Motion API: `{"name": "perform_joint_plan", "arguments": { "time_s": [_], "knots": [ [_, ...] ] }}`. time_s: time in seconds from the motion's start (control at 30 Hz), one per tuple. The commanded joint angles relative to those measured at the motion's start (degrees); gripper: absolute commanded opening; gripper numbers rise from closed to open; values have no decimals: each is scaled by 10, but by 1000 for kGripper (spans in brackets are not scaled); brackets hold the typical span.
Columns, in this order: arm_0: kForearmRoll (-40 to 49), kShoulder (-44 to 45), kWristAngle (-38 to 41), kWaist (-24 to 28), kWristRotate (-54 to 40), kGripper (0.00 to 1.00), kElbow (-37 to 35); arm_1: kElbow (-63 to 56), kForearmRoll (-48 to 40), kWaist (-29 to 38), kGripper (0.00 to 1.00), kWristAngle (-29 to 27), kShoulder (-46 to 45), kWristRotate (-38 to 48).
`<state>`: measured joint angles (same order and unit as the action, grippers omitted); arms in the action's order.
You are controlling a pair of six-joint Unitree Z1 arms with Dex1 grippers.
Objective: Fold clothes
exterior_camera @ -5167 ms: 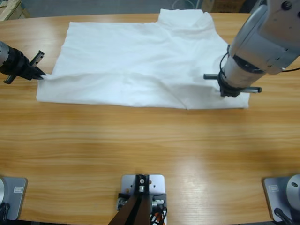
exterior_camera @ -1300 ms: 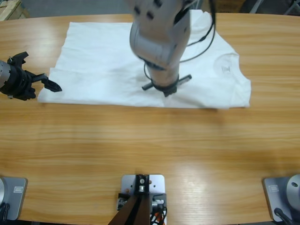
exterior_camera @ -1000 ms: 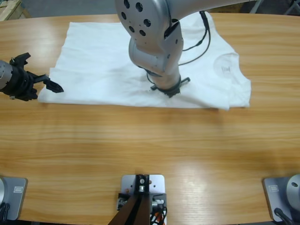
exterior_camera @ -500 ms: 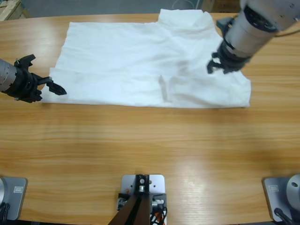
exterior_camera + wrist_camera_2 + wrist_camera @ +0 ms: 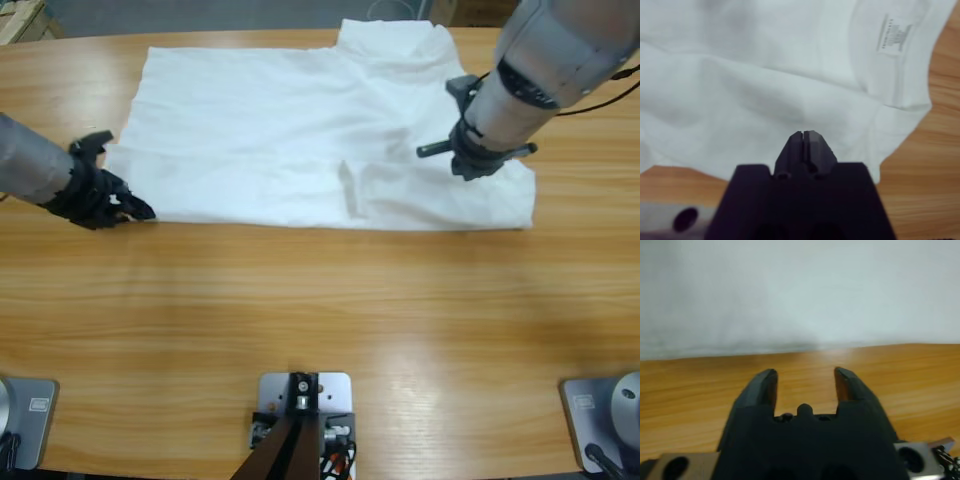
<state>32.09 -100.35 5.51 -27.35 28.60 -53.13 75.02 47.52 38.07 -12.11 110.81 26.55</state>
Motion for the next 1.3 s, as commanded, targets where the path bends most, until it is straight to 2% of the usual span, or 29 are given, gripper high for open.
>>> {"name": "perform_joint_plan", "arguments": {
  "time_s": [0.03, 0.73, 0.8, 0.9, 1.03, 1.13, 1.23, 1.27, 1.3],
  "knots": [
    [-15, -95, 1, -8, 4, 0, -28, -19, -27, -18, 0, 14, 62, -10],
    [-12, -121, 10, -12, 5, 0, -19, 65, -51, -131, 0, 10, 133, -110],
    [-12, -114, 10, -11, 4, 0, -17, 73, -39, -138, 0, -2, 90, -114],
    [-13, -115, 10, -12, 5, 0, -19, 69, 17, -134, 0, -13, -21, -105],
    [-13, -115, 11, -14, 7, 0, -23, -38, 28, -80, 0, 49, -166, -5],
    [-12, -114, 12, -14, 7, 0, -28, -172, -49, -68, 0, 83, -225, 48],
    [-6, -113, 14, -14, 7, 0, -34, -239, -112, -112, 0, 129, -252, 59],
    [-5, -112, 15, -14, 7, 0, -35, -254, -134, -128, 36, 155, -255, 62],
    [-5, -112, 15, -14, 7, 0, -36, -270, -158, -144, 130, 177, -254, 69]
  ]
}}
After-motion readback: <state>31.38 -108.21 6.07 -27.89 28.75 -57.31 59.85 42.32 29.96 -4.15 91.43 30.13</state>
